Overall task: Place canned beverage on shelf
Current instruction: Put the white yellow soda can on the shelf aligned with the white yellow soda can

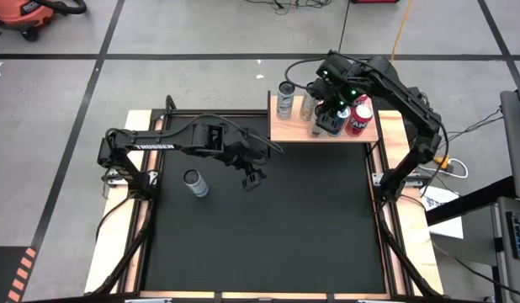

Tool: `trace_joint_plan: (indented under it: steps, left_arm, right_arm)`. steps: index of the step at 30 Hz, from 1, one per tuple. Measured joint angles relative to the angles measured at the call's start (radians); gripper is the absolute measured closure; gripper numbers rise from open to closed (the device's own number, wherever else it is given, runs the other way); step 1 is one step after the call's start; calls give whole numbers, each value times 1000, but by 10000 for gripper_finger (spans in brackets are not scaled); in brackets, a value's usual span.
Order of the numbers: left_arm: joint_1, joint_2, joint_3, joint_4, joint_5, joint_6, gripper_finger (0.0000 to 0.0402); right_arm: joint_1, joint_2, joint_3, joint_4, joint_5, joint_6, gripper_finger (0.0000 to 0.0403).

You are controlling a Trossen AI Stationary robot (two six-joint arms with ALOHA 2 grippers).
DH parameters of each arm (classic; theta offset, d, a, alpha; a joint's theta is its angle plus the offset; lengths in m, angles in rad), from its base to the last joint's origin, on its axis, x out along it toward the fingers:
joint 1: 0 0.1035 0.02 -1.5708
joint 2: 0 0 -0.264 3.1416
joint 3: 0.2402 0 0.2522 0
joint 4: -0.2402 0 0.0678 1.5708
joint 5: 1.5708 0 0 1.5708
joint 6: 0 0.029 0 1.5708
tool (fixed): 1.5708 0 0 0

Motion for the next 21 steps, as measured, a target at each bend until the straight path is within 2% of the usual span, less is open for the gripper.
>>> trace_joint_plan:
  steps: [4, 14, 21]
  left_arm:
    - [0, 0, 0, 0, 0, -1, 79]
    - [0, 0, 0, 0, 0, -1, 79]
    - [0, 0, 0, 0, 0, -2, 79]
  right_arm:
    - [-11, 3, 0, 1, 2, -14, 166]
    - [-20, 11, 0, 18, -124, -18, 167]
    - [-25, 16, 1, 33, -96, -23, 167]
